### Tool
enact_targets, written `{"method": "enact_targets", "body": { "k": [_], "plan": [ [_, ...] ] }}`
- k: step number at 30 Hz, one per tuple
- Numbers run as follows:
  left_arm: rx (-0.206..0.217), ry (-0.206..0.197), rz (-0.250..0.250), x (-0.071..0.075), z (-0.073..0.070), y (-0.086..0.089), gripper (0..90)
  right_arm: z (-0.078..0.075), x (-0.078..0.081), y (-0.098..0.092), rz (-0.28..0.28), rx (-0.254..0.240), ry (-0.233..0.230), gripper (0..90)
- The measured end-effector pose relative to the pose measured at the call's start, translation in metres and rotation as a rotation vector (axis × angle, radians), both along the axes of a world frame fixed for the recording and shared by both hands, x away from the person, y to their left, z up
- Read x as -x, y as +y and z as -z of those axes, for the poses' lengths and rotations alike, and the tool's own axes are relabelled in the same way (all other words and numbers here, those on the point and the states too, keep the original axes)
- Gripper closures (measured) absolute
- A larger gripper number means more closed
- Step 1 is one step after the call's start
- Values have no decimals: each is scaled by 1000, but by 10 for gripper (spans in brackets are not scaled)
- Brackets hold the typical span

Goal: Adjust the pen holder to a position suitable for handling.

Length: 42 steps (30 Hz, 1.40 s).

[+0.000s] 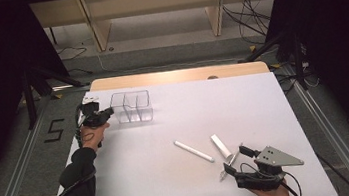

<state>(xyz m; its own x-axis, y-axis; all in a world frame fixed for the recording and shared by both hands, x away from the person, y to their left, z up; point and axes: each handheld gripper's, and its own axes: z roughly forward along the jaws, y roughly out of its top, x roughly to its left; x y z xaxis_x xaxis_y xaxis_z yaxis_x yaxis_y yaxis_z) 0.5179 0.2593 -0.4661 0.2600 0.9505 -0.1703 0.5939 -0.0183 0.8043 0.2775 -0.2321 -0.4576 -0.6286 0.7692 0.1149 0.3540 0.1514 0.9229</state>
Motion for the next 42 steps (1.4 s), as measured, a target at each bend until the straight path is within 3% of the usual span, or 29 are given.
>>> {"method": "enact_targets", "body": {
  "k": [9, 24, 29, 42],
  "plan": [
    [-3, 2, -1, -2, -3, -3, 895, 1, 0, 2, -4, 9, -2, 211],
    [-1, -13, 46, -7, -7, -38, 895, 1, 0, 0, 1, 10, 0, 211],
    [19, -17, 40, -8, -8, -50, 895, 1, 0, 0, 0, 11, 2, 212],
    [24, -25, 58, -13, -9, -76, 895, 1, 0, 0, -3, 9, 3, 212]
  ]
}}
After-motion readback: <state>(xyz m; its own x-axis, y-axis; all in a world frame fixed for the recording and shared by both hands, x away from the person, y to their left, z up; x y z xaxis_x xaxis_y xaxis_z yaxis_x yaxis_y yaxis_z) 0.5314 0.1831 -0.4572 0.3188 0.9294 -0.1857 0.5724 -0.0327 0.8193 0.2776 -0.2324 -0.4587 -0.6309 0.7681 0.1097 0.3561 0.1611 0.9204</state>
